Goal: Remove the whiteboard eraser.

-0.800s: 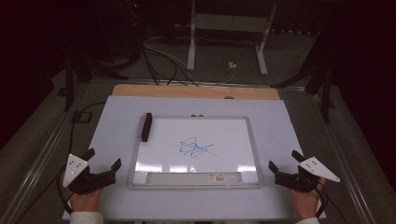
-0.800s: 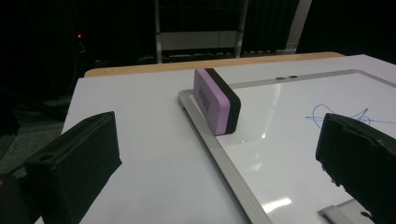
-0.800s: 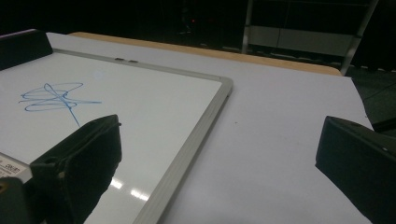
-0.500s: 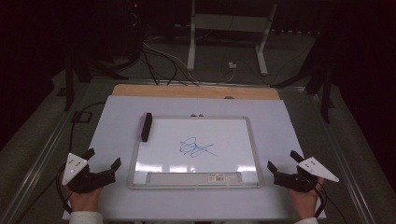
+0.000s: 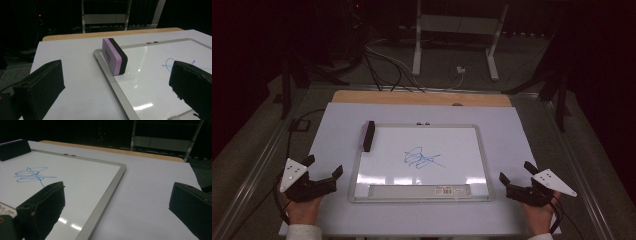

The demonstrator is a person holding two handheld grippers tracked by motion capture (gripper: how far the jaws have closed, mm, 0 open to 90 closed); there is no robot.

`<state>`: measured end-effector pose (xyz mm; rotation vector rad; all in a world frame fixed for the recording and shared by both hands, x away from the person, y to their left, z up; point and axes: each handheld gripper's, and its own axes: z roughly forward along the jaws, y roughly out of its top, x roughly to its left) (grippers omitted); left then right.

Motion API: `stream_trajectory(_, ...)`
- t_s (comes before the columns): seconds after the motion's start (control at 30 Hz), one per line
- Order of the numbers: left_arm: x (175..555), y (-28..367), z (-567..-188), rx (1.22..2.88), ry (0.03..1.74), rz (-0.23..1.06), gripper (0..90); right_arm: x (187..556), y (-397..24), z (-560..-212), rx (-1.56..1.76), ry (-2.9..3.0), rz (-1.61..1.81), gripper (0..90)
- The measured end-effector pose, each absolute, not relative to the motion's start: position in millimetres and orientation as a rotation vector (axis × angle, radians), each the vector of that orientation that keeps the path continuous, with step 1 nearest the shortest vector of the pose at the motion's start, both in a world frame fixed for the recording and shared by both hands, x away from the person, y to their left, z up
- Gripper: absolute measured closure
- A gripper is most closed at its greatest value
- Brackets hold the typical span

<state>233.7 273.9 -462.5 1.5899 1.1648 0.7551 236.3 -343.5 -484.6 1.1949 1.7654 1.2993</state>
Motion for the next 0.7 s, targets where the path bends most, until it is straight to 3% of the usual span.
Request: stream_trajectory(0.7, 268.7, 262.4, -447.8, 1.625, 1.134, 0.745, 0.6, 235.9, -344.5, -484.3, 1.201, 1.758, 1.305, 0.5)
